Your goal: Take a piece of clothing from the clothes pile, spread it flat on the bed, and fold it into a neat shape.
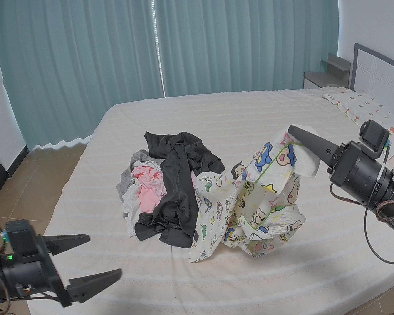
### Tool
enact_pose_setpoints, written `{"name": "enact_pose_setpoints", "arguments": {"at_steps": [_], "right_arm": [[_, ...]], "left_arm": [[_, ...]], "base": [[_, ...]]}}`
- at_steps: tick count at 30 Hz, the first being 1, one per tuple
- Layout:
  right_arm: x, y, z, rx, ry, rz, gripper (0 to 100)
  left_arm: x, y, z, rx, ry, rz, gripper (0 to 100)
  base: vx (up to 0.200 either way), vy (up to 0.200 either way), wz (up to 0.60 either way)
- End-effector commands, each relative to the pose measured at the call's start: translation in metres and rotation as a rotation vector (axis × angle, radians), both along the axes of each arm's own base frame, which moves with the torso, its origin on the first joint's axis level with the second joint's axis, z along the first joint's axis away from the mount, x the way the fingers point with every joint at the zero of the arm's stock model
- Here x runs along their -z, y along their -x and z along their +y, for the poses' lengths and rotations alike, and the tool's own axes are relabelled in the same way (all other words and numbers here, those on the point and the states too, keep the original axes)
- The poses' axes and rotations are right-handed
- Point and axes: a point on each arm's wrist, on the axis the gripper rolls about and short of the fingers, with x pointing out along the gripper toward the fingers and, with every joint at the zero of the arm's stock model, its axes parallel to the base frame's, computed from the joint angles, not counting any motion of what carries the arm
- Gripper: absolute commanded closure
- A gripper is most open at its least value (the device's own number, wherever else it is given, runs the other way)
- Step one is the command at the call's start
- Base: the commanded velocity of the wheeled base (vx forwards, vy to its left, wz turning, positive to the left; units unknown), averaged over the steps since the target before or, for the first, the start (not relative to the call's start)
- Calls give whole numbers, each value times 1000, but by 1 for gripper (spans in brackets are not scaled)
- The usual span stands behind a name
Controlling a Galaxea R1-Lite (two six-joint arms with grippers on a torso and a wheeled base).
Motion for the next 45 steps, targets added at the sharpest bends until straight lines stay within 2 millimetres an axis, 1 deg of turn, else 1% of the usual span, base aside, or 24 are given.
{"name": "enact_pose_setpoints", "arguments": {"at_steps": [1, 4, 5, 7, 10, 11, 12, 13, 14, 15, 19, 22, 23, 24, 25, 29, 34, 38, 40, 42, 43, 45], "right_arm": [[-30, -3, 6, -27, -37, -60, 100], [-31, -5, 8, -28, -38, -62, 100], [-31, -5, 8, -28, -38, -62, 100], [-35, -6, 10, -33, -45, -73, 100], [-38, -6, 11, -35, -47, -78, 100], [-37, -7, 11, -36, -43, -72, 100], [-37, -7, 11, -36, -43, -72, 100], [-34, -8, 12, -36, -30, -54, 100], [-34, -8, 12, -36, -30, -54, 100], [-31, -10, 14, -36, -24, -45, 100], [-30, -11, 14, -36, -21, -42, 100], [-26, -15, 17, -36, -10, -27, 100], [-24, -17, 18, -33, -7, -21, 100], [-24, -17, 18, -33, -7, -21, 100], [-24, -18, 19, -33, -8, -23, 100], [-29, -18, 19, -33, -18, -37, 100], [-33, -20, 19, -30, -26, -45, 100], [-33, -21, 20, -30, -23, -40, 100], [-35, -21, 21, -32, -25, -44, 100], [-36, -21, 21, -33, -27, -46, 100], [-37, -20, 21, -36, -27, -47, 100], [-40, -19, 21, -37, -28, -50, 100]], "left_arm": [[94, -62, -79, 154, -176, 217, 0], [109, -68, -87, 154, -200, 231, 0], [110, -68, -88, 154, -200, 233, 0], [122, -75, -92, 139, -208, 227, 0], [132, -81, -97, 135, -204, 220, 0], [136, -82, -101, 139, -196, 226, 0], [136, -82, -101, 139, -196, 226, 0], [142, -83, -112, 126, -164, 234, 0], [142, -83, -112, 126, -164, 234, 0], [147, -86, -117, 90, -146, 225, 0], [167, -93, -123, 59, -140, 208, 0], [177, -99, -126, 46, -138, 196, 0], [182, -102, -128, 16, -152, 190, 0], [184, -102, -128, 9, -156, 189, 0], [189, -108, -131, -14, -164, 181, 0], [198, -119, -135, -36, -159, 163, 0], [206, -128, -142, -38, -154, 156, 0], [217, -143, -152, -64, -150, 130, 0], [224, -151, -155, -87, -154, 121, 0], [226, -153, -157, -95, -154, 115, 0], [232, -159, -159, -112, -158, 109, 0], [238, -164, -160, -126, -160, 106, 0]], "base": [[0, 0, 0], [0, 0, 0], [0, 0, 0], [0, 0, 0], [0, 0, 0], [0, 0, 0], [0, 0, 0], [0, 0, 0], [0, 0, 0], [0, 0, 0], [0, 0, 0], [0, 0, 0], [0, 0, 0], [0, 0, 0], [0, 0, 0], [0, 0, 0], [0, 0, 0], [0, 0, 0], [0, 0, 0], [0, 0, 0], [0, 0, 0], [0, 0, 0]]}}
